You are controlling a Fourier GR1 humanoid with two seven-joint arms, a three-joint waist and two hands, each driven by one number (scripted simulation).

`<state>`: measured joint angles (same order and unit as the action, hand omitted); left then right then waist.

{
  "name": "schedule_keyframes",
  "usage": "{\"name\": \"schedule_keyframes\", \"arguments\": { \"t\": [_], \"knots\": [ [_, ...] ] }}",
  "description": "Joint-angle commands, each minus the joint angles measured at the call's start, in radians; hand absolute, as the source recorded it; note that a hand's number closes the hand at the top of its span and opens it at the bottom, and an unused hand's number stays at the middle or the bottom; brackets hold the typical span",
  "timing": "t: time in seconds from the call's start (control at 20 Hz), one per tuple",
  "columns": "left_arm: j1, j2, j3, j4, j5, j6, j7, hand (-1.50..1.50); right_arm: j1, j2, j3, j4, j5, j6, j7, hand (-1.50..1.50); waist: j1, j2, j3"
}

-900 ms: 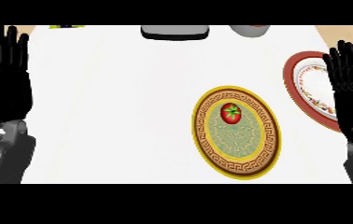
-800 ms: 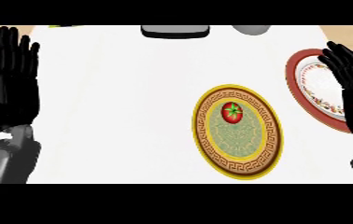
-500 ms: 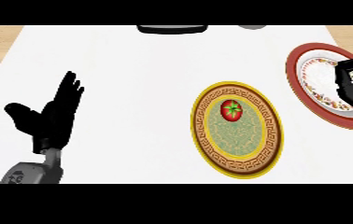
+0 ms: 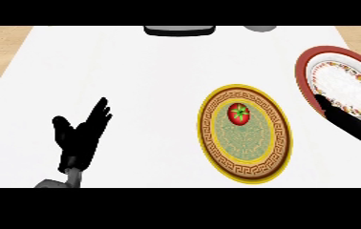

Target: Pick the tomato from the plate and place it in the plate

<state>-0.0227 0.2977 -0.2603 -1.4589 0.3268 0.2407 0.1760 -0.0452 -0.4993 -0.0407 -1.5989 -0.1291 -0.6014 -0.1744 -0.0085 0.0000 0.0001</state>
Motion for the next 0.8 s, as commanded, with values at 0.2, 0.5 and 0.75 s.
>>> {"name": "schedule_keyframes", "arguments": {
  "t": [0.2, 0.5, 0.75],
  "knots": [
    [0.011, -0.020, -0.004, 0.045, -0.022, -0.022, -0.008, 0.00, 0.095, -0.198, 0.100, -0.137, 0.139, 0.114, 0.293, -1.50, 0.003, -0.001, -0.004],
    [0.032, -0.048, -0.011, 0.046, -0.025, -0.026, -0.040, 0.00, 0.049, -0.336, 0.228, -0.247, 0.199, 0.288, 0.589, -1.50, 0.017, 0.001, -0.004],
    [0.030, -0.050, -0.013, 0.062, -0.039, -0.042, -0.043, 0.00, -0.088, -0.336, 0.323, -0.322, 0.298, 0.338, 0.893, -1.50, 0.025, 0.002, -0.003]
  ]
}}
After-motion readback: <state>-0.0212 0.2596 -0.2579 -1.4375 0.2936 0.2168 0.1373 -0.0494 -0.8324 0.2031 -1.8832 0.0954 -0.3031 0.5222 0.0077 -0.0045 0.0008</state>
